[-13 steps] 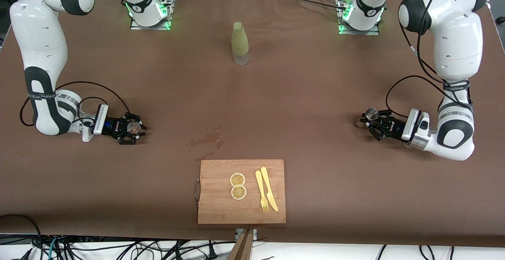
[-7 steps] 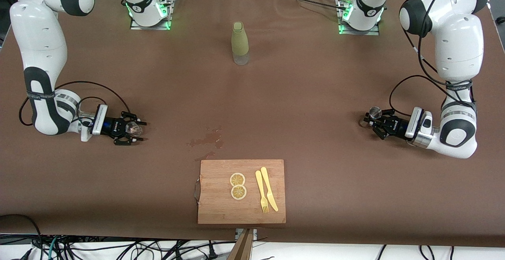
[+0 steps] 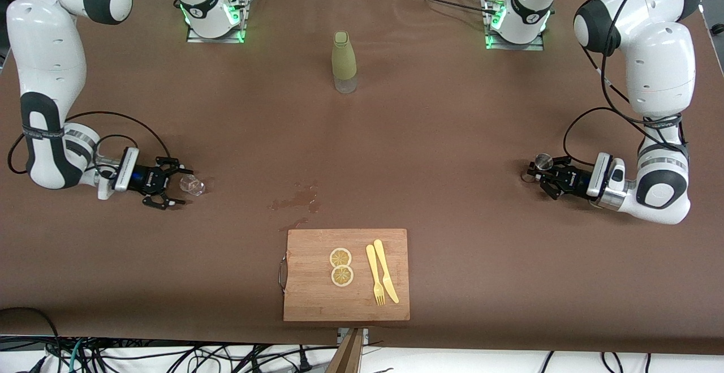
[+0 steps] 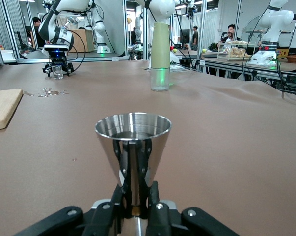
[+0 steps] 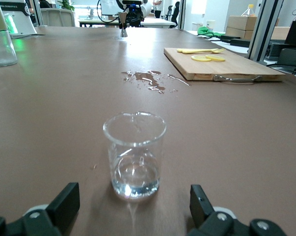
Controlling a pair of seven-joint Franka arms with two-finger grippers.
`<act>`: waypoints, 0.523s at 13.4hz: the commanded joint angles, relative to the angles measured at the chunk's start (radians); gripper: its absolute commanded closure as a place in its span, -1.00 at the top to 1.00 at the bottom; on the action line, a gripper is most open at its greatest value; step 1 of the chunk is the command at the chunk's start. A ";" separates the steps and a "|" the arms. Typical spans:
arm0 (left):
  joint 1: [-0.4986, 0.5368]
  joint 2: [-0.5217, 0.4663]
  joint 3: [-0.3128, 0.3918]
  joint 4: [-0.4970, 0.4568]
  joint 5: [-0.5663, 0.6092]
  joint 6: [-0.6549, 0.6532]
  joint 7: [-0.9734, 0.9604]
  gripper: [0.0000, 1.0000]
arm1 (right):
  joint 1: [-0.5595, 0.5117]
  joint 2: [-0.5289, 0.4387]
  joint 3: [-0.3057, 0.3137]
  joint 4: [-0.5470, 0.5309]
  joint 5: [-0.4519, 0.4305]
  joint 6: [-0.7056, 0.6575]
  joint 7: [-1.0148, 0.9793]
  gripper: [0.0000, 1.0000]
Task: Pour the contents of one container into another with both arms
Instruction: 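Lower the glass cup onto the table and open the right gripper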
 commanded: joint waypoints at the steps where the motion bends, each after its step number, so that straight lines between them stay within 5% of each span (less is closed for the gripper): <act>1: 0.003 0.015 0.016 0.013 0.025 -0.024 0.133 -1.00 | 0.007 -0.010 -0.048 0.043 -0.044 -0.043 0.071 1.00; 7: 0.009 0.022 0.030 0.019 0.024 -0.015 0.138 -1.00 | 0.007 -0.051 -0.103 0.202 -0.176 -0.113 0.382 1.00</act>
